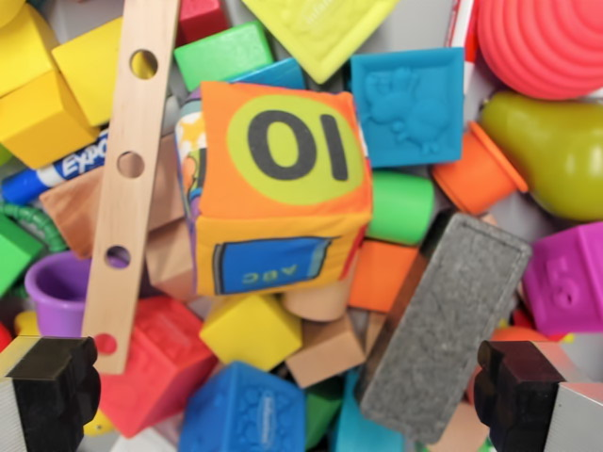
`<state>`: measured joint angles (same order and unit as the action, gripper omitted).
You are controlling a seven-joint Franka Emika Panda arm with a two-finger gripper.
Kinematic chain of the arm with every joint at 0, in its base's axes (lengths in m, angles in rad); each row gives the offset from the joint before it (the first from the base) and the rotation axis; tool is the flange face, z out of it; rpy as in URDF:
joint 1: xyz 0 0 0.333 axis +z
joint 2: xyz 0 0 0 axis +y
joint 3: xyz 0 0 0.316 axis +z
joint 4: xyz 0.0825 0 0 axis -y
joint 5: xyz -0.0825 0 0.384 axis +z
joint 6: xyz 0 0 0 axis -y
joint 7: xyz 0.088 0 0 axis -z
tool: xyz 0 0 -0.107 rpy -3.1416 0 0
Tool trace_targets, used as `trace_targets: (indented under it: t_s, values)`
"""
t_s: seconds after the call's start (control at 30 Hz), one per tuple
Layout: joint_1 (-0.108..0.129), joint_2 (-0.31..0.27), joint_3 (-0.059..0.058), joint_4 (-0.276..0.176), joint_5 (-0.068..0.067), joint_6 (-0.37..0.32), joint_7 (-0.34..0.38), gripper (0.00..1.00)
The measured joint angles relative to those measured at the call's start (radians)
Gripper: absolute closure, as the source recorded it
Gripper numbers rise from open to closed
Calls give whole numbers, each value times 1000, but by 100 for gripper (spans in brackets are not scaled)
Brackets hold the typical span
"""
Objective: Pick an object from the bin
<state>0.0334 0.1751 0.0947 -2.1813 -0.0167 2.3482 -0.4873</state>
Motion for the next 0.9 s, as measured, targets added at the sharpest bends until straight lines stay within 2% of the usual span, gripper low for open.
trace_targets:
  t_s: [0.2,0.9]
  values:
    - [4,5,6,-7,-2,15,-53,0]
    - [7,167,0,-31,-29,195,-48,0]
